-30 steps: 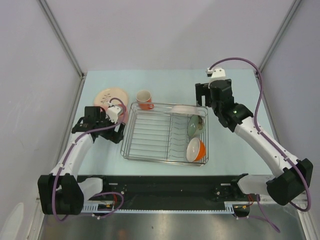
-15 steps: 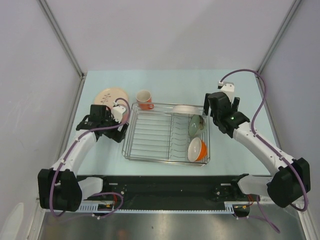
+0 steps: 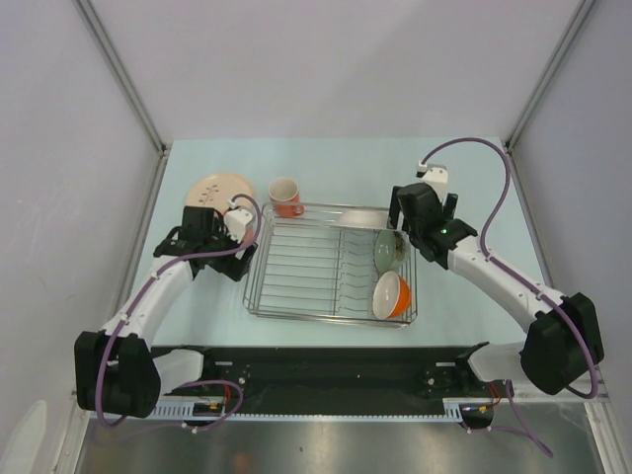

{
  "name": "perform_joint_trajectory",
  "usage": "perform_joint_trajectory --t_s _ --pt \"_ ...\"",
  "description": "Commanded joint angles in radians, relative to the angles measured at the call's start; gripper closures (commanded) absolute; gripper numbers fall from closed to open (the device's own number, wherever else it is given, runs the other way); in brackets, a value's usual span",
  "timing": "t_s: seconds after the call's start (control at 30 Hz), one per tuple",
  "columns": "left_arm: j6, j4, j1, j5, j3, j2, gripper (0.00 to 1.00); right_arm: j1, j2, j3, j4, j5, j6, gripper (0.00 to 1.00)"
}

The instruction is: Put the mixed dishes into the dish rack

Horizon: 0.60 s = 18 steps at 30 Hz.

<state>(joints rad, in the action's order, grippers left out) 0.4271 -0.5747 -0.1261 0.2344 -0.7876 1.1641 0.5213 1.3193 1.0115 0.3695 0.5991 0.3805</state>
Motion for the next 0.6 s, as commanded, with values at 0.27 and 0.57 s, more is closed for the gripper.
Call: perform_joint_trajectory --t_s 0.27,0.57 --pt "-0.004 -0.001 -0.04 0.026 -0.005 -0.046 0.09 0.016 -0.017 -0.011 -0.049 0.007 -0.02 0.0" --pt "-0.013 -0.065 -0.049 0.082 -0.065 -0.08 0.09 -0.079 -0.169 0.015 -0.087 0.001 -0.06 0.0"
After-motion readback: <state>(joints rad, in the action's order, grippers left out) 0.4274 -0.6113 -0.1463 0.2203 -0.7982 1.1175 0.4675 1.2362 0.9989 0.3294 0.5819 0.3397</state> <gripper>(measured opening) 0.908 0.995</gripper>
